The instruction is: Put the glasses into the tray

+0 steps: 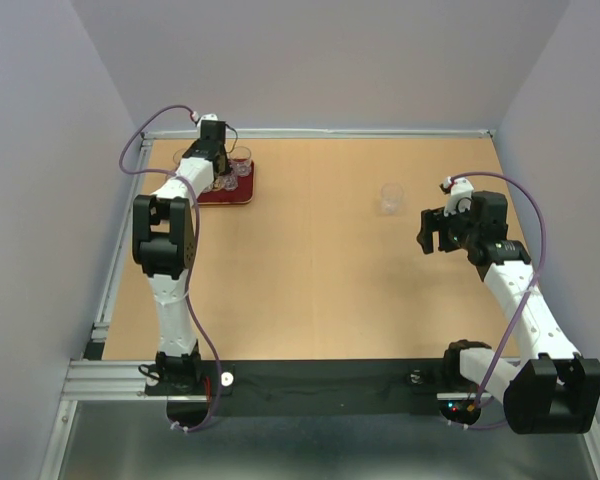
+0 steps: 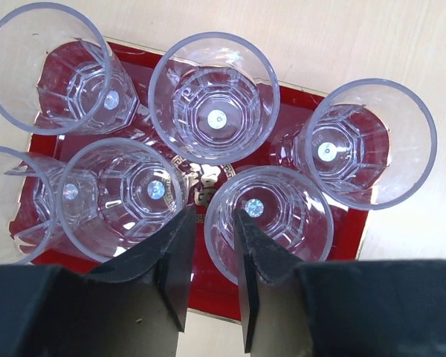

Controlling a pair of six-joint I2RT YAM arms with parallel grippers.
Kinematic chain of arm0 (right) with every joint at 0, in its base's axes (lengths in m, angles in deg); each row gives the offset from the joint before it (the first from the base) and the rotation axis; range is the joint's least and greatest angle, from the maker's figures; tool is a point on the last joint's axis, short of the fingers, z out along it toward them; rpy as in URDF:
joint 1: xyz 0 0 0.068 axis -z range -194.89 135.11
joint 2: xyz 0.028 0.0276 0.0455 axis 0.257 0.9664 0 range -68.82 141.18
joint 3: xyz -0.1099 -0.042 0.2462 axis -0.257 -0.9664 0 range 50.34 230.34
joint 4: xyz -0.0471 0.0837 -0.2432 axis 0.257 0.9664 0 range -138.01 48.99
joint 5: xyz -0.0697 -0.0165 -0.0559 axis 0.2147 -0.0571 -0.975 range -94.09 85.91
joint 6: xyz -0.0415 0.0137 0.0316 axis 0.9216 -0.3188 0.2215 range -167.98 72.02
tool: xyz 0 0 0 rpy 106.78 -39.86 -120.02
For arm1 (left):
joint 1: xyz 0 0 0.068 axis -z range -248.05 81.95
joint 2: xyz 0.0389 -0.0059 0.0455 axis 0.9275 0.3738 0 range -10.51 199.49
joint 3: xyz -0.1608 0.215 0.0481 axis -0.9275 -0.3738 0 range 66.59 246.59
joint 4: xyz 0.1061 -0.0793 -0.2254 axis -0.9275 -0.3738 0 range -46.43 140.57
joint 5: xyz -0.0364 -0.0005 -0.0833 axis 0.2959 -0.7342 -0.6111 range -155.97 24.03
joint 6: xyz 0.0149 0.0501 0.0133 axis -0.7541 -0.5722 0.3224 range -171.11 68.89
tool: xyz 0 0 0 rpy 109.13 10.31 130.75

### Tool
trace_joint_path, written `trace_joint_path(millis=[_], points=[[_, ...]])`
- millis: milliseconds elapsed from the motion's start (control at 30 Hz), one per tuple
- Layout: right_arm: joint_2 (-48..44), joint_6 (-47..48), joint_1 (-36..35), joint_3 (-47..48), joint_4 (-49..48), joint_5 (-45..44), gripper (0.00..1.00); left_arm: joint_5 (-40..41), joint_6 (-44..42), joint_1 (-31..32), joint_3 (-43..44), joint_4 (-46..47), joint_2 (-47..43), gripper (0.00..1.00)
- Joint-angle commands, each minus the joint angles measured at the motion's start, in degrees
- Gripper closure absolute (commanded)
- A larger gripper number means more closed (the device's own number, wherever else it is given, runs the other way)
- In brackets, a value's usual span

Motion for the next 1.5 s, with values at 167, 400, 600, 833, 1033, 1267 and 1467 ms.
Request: trace_joint_path(millis=[167,400,600,833,1033,1267,1467], points=[[-0.62,0.42,0.61,-0.71,-2.89,-0.33,0.18,0.75,-0.21,-0.57,2.26,0.87,-4.14,0.58],[-1.23,1.30,0.61,-1.06,-2.89,2.22,0.18,-3.11,0.05,-0.57,1.47,1.31,-11.60,0.55],[-0.62,1.91,0.61,-1.06,-2.80,4.15,0.18,-10.75,1.02,-0.57,-7.29,5.62,-21.95,0.50],[10.16,-0.27,0.61,5.51,-2.72,9.33,0.18,-17.18,1.55,-0.65,-21.89,8.52,-37.69,0.25],[24.57,-5.81,0.61,19.40,-2.36,10.40,0.18,-18.23,1.55,-0.65,-38.68,13.70,-55.89,0.08],[37.08,-9.16,0.61,30.83,-1.75,5.75,0.18,-16.83,-4.86,-0.57,-50.02,13.27,-67.67,0.08],[45.25,-10.57,0.61,39.17,-0.26,2.05,0.19,-21.13,-4.69,-0.48,-51.97,14.06,-72.08,0.08]])
